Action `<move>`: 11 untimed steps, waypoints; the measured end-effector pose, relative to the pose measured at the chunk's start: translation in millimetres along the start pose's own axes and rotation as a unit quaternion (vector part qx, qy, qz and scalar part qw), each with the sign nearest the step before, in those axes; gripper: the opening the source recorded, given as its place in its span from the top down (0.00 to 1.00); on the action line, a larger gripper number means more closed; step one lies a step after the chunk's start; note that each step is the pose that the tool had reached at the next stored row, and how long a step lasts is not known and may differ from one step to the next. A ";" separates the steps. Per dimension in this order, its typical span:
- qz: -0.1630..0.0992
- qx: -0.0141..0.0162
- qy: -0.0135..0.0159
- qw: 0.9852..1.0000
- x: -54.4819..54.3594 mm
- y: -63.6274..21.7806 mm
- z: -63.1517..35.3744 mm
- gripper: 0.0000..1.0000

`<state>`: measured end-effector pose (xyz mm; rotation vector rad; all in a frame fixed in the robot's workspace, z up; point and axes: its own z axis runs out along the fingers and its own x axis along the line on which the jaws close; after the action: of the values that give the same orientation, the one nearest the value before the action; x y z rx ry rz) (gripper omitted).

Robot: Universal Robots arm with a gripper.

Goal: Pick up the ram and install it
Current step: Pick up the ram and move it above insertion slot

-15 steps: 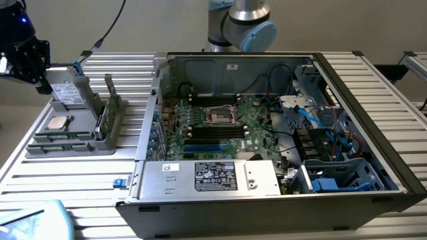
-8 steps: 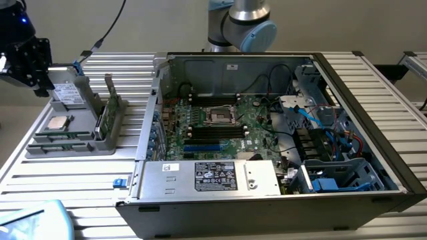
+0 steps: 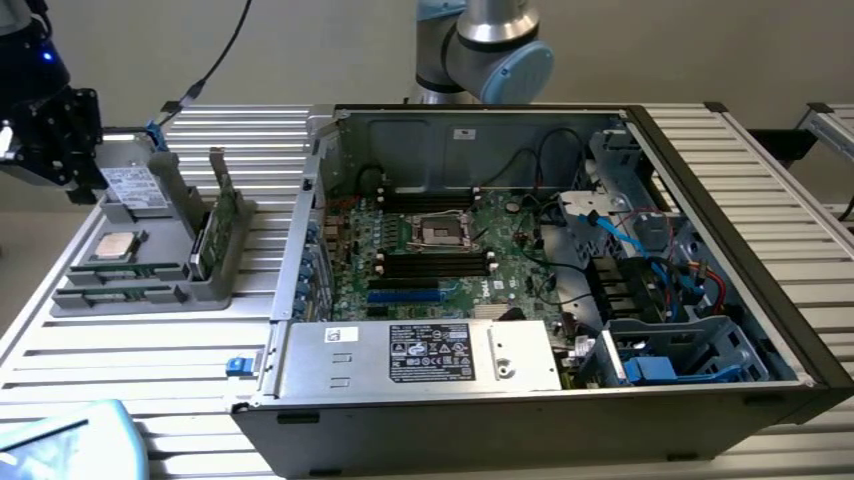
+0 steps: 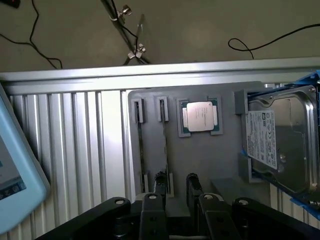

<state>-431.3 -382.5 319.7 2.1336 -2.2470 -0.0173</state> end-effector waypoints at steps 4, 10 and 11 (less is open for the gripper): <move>-0.006 0.000 0.000 1.000 4.3 1.1 6.9 0.69; -0.014 0.000 -0.001 1.000 10.7 3.2 17.7 0.69; -0.015 0.000 -0.001 1.000 11.8 3.4 19.5 0.69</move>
<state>-436.1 -394.5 300.6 2.1693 -2.2159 -0.0208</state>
